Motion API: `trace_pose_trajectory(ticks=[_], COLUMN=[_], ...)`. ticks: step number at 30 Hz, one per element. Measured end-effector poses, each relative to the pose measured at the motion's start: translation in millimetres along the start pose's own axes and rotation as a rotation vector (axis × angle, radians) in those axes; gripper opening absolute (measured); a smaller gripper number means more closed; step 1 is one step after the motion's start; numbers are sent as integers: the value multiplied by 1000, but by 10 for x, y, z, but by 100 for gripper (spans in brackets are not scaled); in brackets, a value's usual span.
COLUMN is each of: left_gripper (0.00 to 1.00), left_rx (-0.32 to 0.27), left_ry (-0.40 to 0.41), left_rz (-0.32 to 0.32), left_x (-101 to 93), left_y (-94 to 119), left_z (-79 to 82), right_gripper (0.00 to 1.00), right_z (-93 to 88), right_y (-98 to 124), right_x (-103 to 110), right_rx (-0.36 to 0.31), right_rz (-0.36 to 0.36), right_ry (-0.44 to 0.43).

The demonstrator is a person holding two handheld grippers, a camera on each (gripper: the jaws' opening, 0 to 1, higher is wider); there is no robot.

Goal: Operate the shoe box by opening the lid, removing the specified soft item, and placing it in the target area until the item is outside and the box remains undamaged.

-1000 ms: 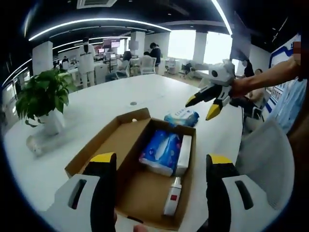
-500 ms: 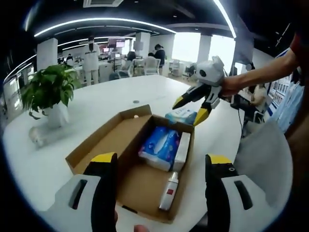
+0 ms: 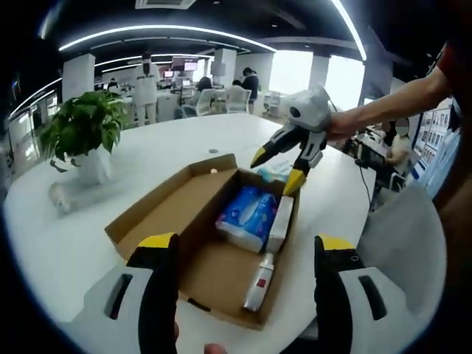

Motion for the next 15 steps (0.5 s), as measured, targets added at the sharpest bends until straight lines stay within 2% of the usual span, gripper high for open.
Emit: trace_pose_trajectory(ticks=[15], left_gripper=[75], left_rx=[7], left_ry=[-9], left_rz=[-1], left_x=[1], left_y=[68], left_z=[-32], right_gripper=[61], right_z=[-49], right_y=[-222], right_x=[-62], right_rx=[135], right_rz=[51], right_ry=[149])
Point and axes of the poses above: the point that each gripper's makers call its tool centre point, and the gripper's own axes: y roughly backward along the fingers, x roughly to its left, z roughly out of its top, the point moved 1 cm from there along y, roughly backward along the fingers, and after that the axes turned 1 degree about -x, right-handed, at the moved point
